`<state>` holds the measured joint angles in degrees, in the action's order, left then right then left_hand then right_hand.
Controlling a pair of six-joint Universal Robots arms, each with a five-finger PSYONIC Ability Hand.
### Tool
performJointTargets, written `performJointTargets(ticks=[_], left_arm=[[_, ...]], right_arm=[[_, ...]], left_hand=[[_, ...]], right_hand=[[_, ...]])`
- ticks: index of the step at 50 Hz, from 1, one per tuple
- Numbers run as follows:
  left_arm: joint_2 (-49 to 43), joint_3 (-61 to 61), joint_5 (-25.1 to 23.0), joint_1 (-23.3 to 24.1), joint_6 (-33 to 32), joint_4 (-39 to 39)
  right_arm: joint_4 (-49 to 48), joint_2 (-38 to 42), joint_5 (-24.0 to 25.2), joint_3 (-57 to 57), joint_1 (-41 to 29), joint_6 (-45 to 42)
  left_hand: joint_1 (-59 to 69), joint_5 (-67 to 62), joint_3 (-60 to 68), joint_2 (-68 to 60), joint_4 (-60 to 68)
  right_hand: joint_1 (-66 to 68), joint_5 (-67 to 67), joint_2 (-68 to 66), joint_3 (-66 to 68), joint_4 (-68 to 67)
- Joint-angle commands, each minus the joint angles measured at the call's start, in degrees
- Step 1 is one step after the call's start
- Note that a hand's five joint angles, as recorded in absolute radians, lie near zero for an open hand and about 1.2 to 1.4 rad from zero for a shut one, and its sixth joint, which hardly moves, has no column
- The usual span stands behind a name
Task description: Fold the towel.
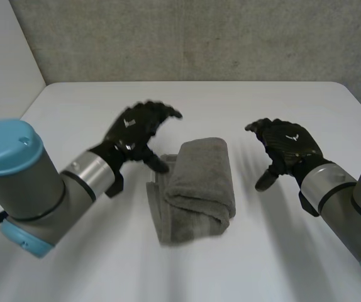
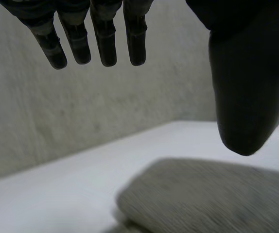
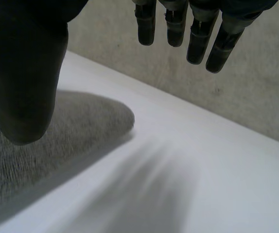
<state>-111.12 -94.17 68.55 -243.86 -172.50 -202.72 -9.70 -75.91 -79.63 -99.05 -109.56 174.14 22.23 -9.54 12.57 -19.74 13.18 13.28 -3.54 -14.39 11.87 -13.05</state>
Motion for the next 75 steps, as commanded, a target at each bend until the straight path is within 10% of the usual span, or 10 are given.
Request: performJointTargets(ticks=[1,23,36,75], left_arm=[[-0.3,-3.7,-0.1,1.5,-0.6,4.4],[-10.6,2.7,7.8,7.4,-1.2,3.4],[-10.1,1.1,10.7,7.8,-6.1,2.2],[8.6,-18.9,10.8,3.0,-7.3,-3.2]], right_arm=[[-0.3,0.1,0.3,-2.5,2.5,-1.6],[-1.3,0.4,0.4,-4.0,3.0,-3.6],[-1.5,0.4,0.5,-4.1,2.9,-4.2],[-2.0,1.0,0.4,-5.2,-0.2,-7.0]], left_hand=[[3.5,-6.1,-2.6,-5.9,-3.2],[19.3,-22.0,-2.6,-21.8,-3.2],[56.2,-58.9,-2.6,-58.7,-3.2],[57.1,-59.8,-2.6,-59.6,-3.2]], right_hand=[[-3.3,3.5,4.4,-1.9,3.1],[-3.3,3.5,4.4,-1.9,3.1],[-3.3,3.5,4.4,-1.9,3.1],[-3.3,3.5,4.4,-1.9,3.1]])
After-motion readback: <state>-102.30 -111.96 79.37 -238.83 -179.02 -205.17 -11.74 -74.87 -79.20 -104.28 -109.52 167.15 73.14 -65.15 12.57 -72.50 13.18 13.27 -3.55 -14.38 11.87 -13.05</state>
